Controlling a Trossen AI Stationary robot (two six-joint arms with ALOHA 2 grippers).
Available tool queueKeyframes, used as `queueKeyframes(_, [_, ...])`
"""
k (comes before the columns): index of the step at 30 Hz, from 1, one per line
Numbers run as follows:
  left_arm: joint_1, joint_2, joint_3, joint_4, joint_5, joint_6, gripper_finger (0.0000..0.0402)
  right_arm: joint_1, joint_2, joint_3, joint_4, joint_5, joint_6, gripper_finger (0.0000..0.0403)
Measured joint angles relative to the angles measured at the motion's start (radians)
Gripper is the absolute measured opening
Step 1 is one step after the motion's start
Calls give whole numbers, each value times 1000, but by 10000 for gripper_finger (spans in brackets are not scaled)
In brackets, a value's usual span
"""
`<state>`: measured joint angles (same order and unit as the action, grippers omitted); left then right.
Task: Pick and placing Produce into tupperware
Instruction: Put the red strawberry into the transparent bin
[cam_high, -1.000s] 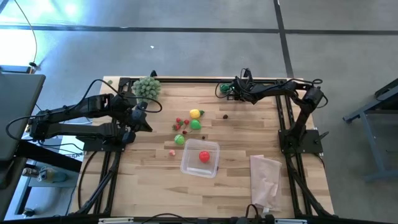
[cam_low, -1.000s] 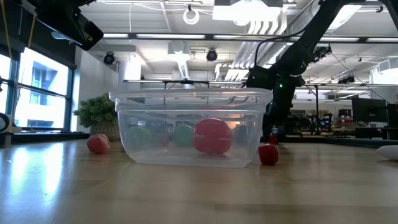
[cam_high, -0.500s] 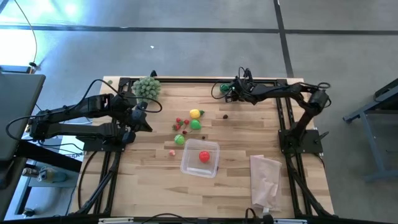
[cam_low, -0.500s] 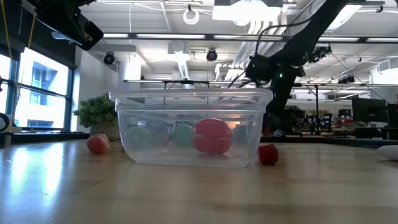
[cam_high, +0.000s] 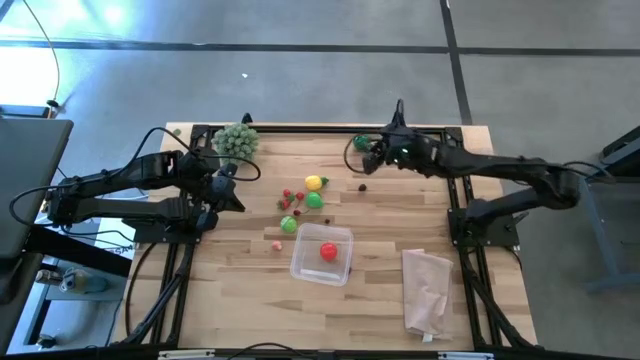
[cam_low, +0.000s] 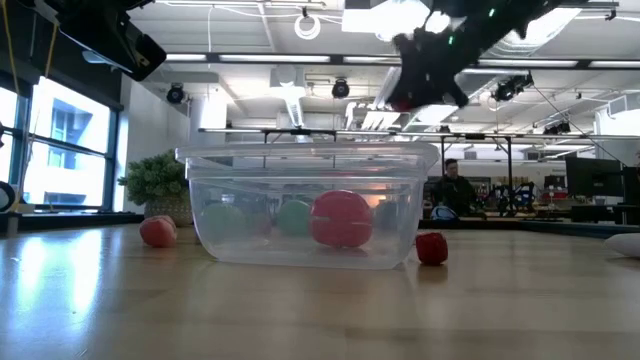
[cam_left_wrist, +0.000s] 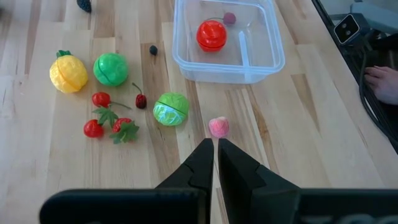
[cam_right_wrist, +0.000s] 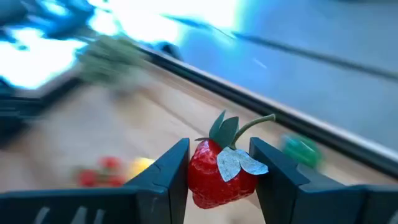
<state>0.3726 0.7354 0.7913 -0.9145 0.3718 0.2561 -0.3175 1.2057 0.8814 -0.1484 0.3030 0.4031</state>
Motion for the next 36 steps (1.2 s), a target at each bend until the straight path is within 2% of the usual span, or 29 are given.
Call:
queueKeyframes(6, [0, 0, 0, 0, 0, 0, 14, 164, -100, 0, 180, -86, -114, 131])
queueKeyframes(12, [0, 0, 0, 0, 0, 0, 14, 287, -70, 1, 321, -209, -198, 131])
queueKeyframes(18, [0, 0, 0, 0, 0, 0, 14, 369, 82, 1, 351, -180, -228, 131])
queueKeyframes(27, [0, 0, 0, 0, 0, 0, 14, 413, 360, 7, 404, -199, -213, 131])
queueKeyframes(36, [0, 0, 0, 0, 0, 0, 14, 458, 568, 144, 247, -201, -202, 131])
